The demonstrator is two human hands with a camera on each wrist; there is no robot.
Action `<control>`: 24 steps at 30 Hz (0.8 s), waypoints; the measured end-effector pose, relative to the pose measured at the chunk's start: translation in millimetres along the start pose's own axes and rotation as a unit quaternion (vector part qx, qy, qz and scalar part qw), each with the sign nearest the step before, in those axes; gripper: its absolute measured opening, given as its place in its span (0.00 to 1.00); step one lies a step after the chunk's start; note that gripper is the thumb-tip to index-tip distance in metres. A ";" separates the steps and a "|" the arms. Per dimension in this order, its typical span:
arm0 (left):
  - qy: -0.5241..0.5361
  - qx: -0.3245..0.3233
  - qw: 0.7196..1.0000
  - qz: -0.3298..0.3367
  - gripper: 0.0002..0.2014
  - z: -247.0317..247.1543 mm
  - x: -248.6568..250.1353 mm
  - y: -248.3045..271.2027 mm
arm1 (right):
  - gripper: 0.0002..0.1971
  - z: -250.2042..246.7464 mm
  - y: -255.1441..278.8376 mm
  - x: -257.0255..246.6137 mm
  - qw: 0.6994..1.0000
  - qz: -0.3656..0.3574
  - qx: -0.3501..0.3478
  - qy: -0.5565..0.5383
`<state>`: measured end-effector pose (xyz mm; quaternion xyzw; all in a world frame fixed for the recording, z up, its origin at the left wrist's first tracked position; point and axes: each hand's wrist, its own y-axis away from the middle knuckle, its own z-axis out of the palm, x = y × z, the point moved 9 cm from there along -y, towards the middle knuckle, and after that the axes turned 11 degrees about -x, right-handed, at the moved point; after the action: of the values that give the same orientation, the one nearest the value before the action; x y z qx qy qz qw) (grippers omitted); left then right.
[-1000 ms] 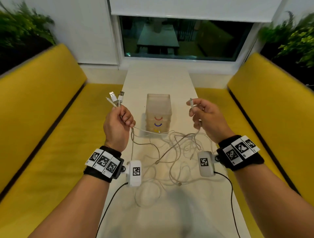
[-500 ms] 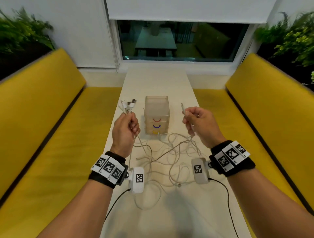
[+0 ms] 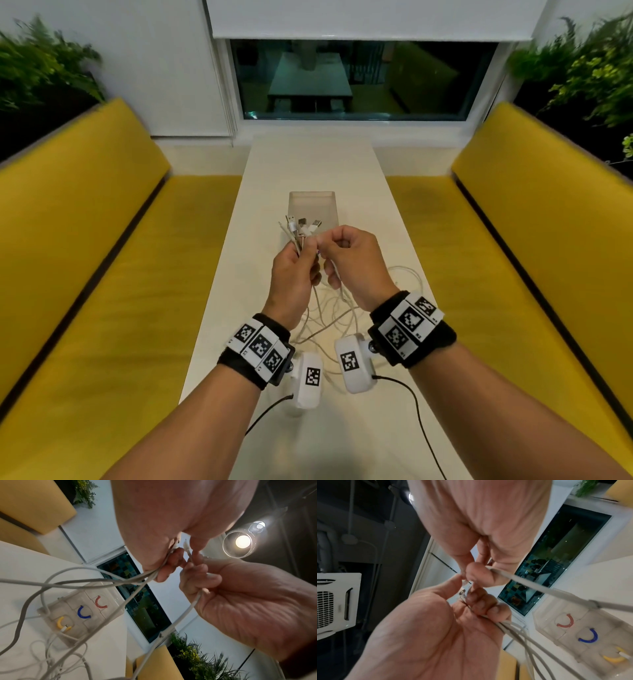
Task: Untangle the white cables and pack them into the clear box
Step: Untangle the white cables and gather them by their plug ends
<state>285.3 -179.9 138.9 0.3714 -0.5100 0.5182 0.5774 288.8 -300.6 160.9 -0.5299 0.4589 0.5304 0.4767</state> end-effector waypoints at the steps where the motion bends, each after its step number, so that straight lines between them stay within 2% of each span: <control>1: -0.006 0.007 1.000 0.000 0.12 -1.1 -0.5 0.2 | 0.07 -0.8 0.0 0.7 1.000 -0.002 -0.002 0.000; 3: -0.007 0.026 1.000 0.004 0.13 -6.0 -0.7 -0.5 | 0.07 0.9 0.4 0.6 1.000 -0.009 -0.029 -0.001; 7: -0.023 0.036 0.999 0.026 0.19 -14.6 1.1 -4.4 | 0.16 5.9 3.7 -1.3 0.996 -0.025 -0.087 -0.012; 9: -0.039 0.032 0.998 0.030 0.22 -11.2 2.0 -5.0 | 0.15 3.3 4.8 -3.4 0.996 -0.042 -0.077 -0.017; 13: -0.061 0.048 0.997 0.023 0.18 -4.5 4.5 -5.5 | 0.07 -1.3 5.5 -1.6 0.997 -0.048 -0.029 -0.043; 15: -0.087 0.071 0.993 0.023 0.19 -8.5 8.7 -6.1 | 0.07 -2.5 6.0 5.2 0.999 -0.023 -0.024 -0.015; 21: -0.072 0.110 0.990 0.041 0.19 -21.6 27.5 -6.8 | 0.17 2.1 19.0 38.5 0.987 0.049 -0.130 0.078; 24: 0.012 0.157 0.985 0.070 0.17 -49.1 51.8 -8.2 | 0.19 -12.2 30.7 65.5 0.975 0.104 -0.163 0.112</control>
<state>300.4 -123.0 180.2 0.4151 -0.4399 0.6353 0.4802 260.9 -315.3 94.6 -0.6063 0.4693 0.5818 0.2714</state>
